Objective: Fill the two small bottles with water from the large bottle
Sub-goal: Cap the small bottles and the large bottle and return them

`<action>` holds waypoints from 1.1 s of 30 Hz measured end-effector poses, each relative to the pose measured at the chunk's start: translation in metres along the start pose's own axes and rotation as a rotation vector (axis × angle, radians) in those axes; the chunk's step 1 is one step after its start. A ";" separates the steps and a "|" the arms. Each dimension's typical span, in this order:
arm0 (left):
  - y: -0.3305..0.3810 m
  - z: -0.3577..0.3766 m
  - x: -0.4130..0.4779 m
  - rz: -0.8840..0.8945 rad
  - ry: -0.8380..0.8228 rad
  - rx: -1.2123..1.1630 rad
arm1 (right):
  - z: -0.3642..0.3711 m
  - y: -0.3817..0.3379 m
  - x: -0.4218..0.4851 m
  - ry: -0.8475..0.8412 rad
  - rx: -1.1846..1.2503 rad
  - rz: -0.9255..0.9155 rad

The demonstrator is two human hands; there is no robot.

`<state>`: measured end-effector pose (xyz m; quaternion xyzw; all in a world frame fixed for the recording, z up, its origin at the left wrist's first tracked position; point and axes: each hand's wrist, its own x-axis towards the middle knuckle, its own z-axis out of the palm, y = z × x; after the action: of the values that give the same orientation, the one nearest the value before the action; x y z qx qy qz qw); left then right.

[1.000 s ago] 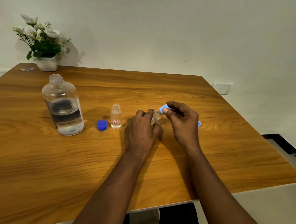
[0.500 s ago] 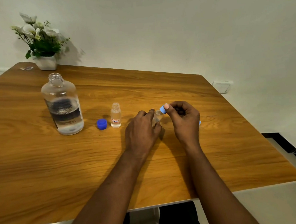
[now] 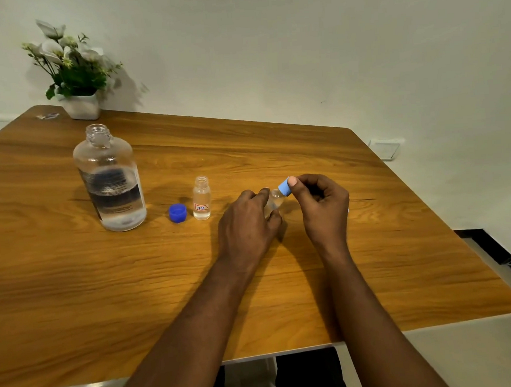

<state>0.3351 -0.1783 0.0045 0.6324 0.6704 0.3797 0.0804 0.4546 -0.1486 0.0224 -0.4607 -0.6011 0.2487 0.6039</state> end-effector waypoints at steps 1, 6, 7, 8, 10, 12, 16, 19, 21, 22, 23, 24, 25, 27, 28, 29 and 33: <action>0.000 0.000 0.000 0.001 0.002 0.001 | 0.000 0.000 0.000 0.009 0.003 -0.002; 0.001 0.000 0.000 -0.001 0.000 -0.001 | -0.002 0.001 -0.001 -0.015 0.000 0.030; 0.001 0.000 0.000 -0.003 0.001 -0.004 | -0.002 0.000 -0.001 -0.025 -0.007 0.025; 0.000 0.001 0.000 -0.004 0.005 -0.007 | -0.002 -0.001 -0.001 -0.033 -0.017 0.017; -0.001 0.001 0.000 -0.006 0.010 -0.009 | -0.001 -0.002 -0.001 -0.040 -0.027 -0.002; -0.001 0.002 0.000 -0.001 0.012 -0.006 | -0.001 -0.001 -0.001 -0.024 -0.021 -0.014; 0.000 0.002 0.000 0.009 0.014 0.005 | -0.001 0.002 -0.001 -0.015 -0.027 -0.006; 0.000 0.001 -0.001 0.015 0.013 0.005 | -0.001 0.002 -0.001 -0.033 -0.022 0.021; 0.000 0.001 0.000 0.012 0.021 0.003 | -0.001 0.000 0.000 -0.036 -0.018 0.021; -0.001 0.001 0.000 0.012 0.023 -0.001 | -0.001 0.000 0.000 -0.035 -0.012 0.016; 0.000 0.001 0.000 0.012 0.023 -0.005 | 0.000 -0.001 -0.001 -0.034 -0.006 0.009; 0.000 0.001 0.000 0.015 0.021 -0.007 | 0.000 -0.001 -0.001 -0.031 0.001 0.003; 0.000 0.001 -0.001 0.019 0.018 -0.003 | 0.000 -0.002 -0.001 -0.023 0.003 -0.004; 0.001 0.001 -0.001 0.029 0.021 0.008 | -0.001 -0.001 -0.002 -0.005 -0.006 -0.014; 0.001 0.000 -0.001 0.033 0.021 0.011 | -0.001 0.000 -0.002 -0.001 -0.011 -0.014; 0.001 0.000 -0.002 0.035 0.019 0.014 | -0.001 0.000 -0.002 -0.001 -0.012 -0.007; 0.001 -0.001 -0.002 0.040 0.019 0.019 | -0.001 -0.001 -0.002 -0.027 0.007 0.021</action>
<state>0.3360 -0.1801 0.0052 0.6426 0.6622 0.3807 0.0604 0.4550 -0.1509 0.0229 -0.4616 -0.6035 0.2634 0.5945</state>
